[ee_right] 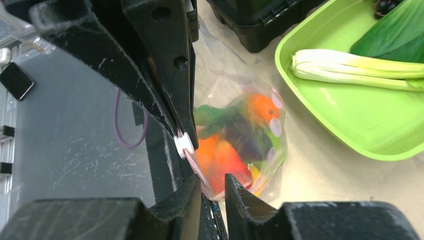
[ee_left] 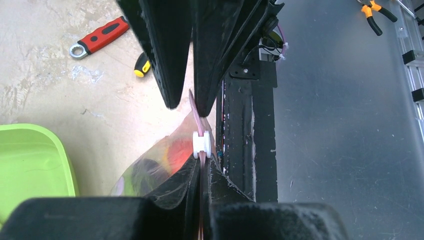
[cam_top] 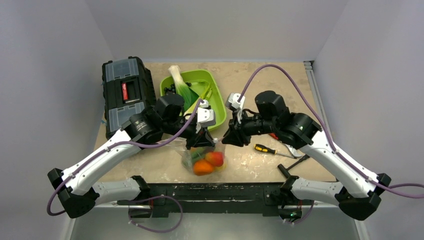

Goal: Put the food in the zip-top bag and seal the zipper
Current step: Zip the zipper food storage bag at the center of the board.

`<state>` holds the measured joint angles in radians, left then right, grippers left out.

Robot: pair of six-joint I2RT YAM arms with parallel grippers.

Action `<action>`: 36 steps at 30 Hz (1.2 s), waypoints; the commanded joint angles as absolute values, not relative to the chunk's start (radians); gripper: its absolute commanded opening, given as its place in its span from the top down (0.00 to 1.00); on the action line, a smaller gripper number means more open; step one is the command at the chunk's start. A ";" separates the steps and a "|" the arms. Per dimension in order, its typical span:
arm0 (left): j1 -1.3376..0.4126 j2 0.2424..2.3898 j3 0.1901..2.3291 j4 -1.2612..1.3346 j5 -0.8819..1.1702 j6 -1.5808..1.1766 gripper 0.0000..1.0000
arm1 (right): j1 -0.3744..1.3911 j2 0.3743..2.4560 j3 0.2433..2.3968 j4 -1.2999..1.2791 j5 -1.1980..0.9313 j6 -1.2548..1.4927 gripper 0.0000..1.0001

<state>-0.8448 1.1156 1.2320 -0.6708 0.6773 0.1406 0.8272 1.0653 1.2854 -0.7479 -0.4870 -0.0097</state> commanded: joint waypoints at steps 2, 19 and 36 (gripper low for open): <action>-0.847 1.117 1.254 -0.630 0.709 0.135 1.00 | 0.847 1.130 1.363 -0.793 -0.550 -0.062 0.82; -0.847 1.126 1.261 -0.642 0.718 0.137 1.00 | 0.859 1.148 1.338 -0.704 -0.558 -0.069 0.88; -0.826 1.079 1.201 -0.508 0.727 0.049 0.39 | 0.864 1.010 1.184 -0.506 -0.454 0.058 1.00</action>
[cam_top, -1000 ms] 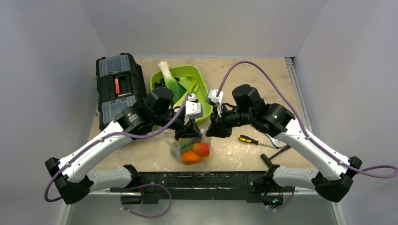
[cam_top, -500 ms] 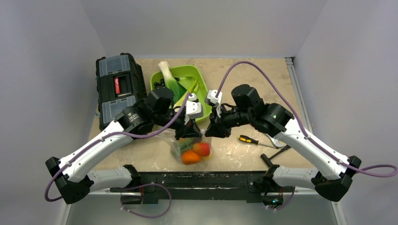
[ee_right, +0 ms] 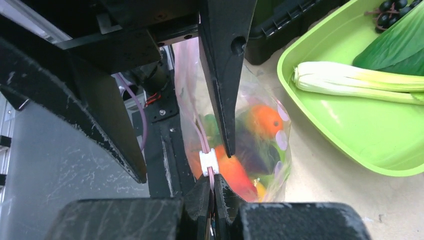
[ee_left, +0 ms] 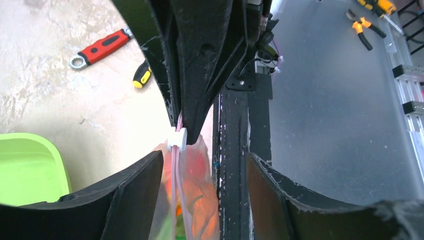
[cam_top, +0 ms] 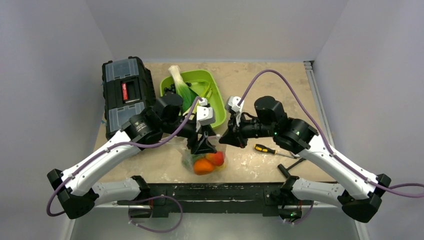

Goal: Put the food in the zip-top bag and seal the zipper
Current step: Zip the zipper food storage bag at the center of the board.

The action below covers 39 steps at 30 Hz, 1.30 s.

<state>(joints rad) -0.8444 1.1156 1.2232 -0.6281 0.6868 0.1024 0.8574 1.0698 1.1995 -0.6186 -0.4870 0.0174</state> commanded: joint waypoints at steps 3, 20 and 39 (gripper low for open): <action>-0.782 1.081 1.180 -0.422 0.772 -0.036 0.39 | 0.864 1.021 1.188 -0.520 -0.469 0.050 1.00; -0.755 1.102 1.157 -0.332 0.844 -0.089 0.72 | 0.872 1.043 1.185 -0.504 -0.502 0.052 1.00; -0.755 1.093 1.181 -0.445 0.754 -0.006 1.00 | 0.885 0.917 1.021 -0.396 0.028 0.293 1.00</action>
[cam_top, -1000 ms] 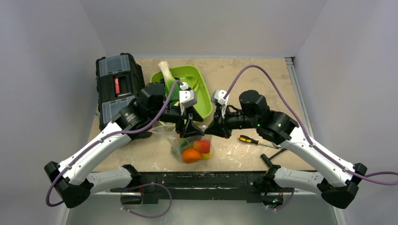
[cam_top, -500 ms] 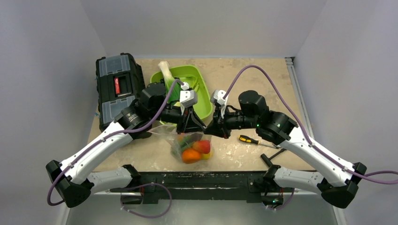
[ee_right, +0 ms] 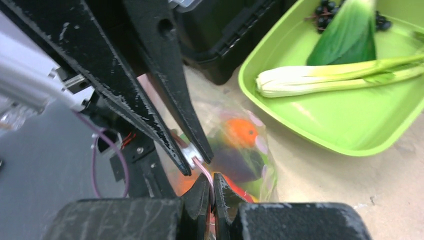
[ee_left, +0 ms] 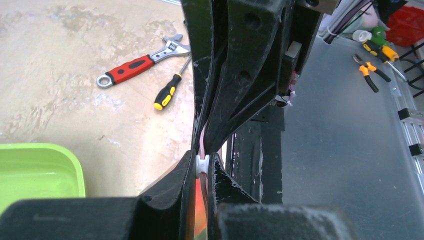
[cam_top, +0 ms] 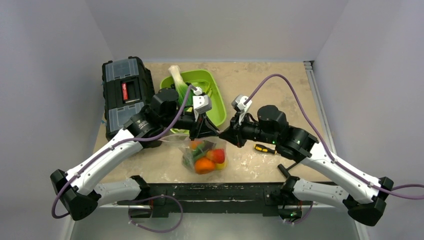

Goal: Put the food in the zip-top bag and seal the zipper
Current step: Zip the zipper food storage bag at the center of the board.

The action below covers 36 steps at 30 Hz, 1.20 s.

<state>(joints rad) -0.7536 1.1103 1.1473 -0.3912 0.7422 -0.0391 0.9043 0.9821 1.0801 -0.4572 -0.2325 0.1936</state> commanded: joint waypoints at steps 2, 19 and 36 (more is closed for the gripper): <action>-0.755 1.092 1.187 -0.472 0.729 0.025 1.00 | 0.885 0.891 1.016 -0.393 0.057 0.305 1.00; -0.755 1.062 1.239 -0.651 0.671 0.186 1.00 | 0.884 0.817 1.041 -0.542 0.074 0.260 1.00; -0.758 1.078 1.239 -0.642 0.728 0.171 1.00 | 0.884 1.049 1.248 -0.630 -0.342 -0.020 0.23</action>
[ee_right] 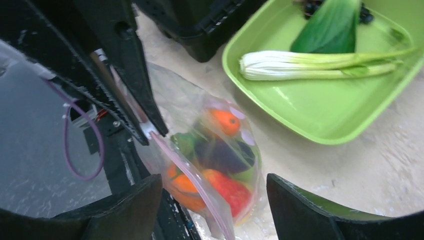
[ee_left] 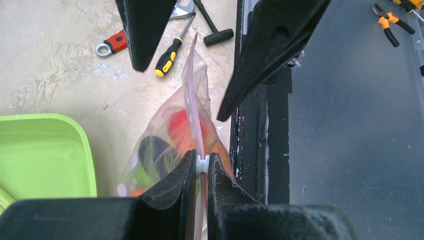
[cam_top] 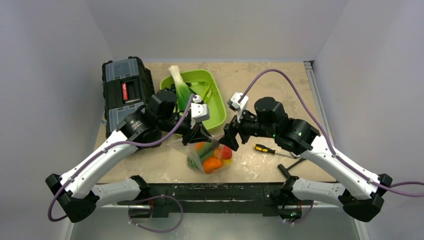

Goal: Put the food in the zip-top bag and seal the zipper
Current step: Zip the zipper food storage bag at the center of the board.

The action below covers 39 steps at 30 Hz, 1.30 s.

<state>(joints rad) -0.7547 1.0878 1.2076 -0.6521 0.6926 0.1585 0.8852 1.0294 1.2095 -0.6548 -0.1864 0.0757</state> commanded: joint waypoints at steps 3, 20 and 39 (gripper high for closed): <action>-0.758 1.081 1.244 -0.645 0.735 0.170 1.00 | 0.884 1.091 1.256 -0.611 -0.455 -0.043 0.29; -0.760 1.069 1.263 -0.657 0.665 0.131 1.00 | 0.884 1.094 1.228 -0.592 0.081 0.177 1.00; -0.768 0.966 1.213 -0.885 0.425 0.174 1.00 | 0.884 0.902 1.039 -0.565 0.455 0.452 1.00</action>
<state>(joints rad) -0.7681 1.0702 1.2289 -0.7048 0.4961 0.1684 0.9077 0.9474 1.0645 -0.5827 0.2798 0.4747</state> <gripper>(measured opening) 0.060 0.007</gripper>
